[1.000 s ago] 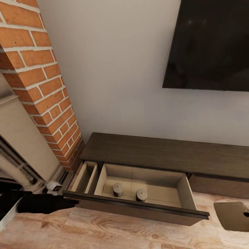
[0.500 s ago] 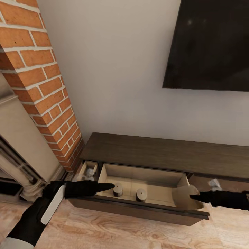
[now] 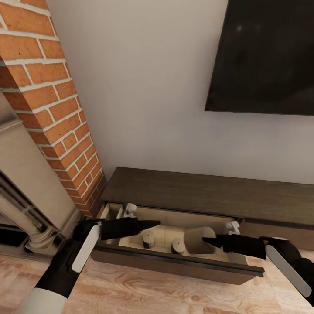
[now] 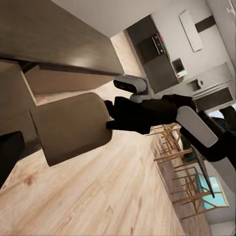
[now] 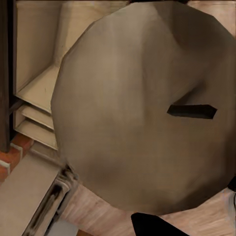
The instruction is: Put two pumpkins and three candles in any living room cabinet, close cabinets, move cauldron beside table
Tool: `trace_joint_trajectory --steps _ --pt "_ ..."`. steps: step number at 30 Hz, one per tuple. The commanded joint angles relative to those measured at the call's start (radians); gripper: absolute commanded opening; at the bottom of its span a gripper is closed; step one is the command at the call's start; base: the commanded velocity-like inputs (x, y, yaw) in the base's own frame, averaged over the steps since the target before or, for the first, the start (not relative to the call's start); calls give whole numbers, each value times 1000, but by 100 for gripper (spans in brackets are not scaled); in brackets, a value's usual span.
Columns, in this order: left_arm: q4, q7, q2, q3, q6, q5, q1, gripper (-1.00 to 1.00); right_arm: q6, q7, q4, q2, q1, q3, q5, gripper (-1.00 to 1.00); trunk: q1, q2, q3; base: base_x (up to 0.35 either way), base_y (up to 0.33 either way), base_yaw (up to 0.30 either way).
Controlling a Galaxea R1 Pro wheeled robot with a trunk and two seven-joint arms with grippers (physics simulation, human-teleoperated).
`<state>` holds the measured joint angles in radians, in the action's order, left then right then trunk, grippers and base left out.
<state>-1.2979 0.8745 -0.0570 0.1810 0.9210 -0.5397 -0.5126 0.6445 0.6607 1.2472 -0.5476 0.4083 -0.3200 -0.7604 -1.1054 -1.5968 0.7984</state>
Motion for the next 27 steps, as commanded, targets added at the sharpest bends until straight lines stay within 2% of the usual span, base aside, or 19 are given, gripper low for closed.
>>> trace_joint_trajectory --steps 1,4,8,11,13,16,19,21,24,27 --pt "-1 -49 15 0 -2 0 -1 100 3 -56 4 20 1 0 -5 -100 0 0 0 0 0 0" --pt "-6 -131 44 1 -3 -1 -6 100 3 -155 19 45 3 1 -4 -100 0 0 0 0 0 0" --pt "-11 -207 72 19 -17 9 -19 100 3 -272 40 55 10 1 -6 -100 0 0 0 0 0 0" --pt "-9 -278 94 34 -57 50 -36 100 3 -390 44 58 13 1 -9 -100 0 0 0 0 0 0" --pt "-4 -343 123 42 -68 84 -56 100 4 -484 45 63 17 1 -10 -100 0 0 0 0 0 0" --pt "-8 -463 151 80 -66 101 -68 100 5 -558 45 77 19 1 -10 -100 0 0 0 0 0 0" --pt "-2 -592 161 117 -64 103 -88 100 6 -635 45 87 21 1 -12 -100 0 0 0 0 0 0" --pt "8 -651 166 130 -64 103 -104 100 6 -709 44 103 23 1 -11 -100 0 0 0 0 0 0" --pt "15 -705 165 135 -65 103 -111 100 5 -786 44 129 24 -2 -12 -100 0 0 0 0 0 0" --pt "16 -741 165 136 -66 104 -113 100 5 -812 38 160 24 -3 -11 -100 0 0 0 0 0 0"
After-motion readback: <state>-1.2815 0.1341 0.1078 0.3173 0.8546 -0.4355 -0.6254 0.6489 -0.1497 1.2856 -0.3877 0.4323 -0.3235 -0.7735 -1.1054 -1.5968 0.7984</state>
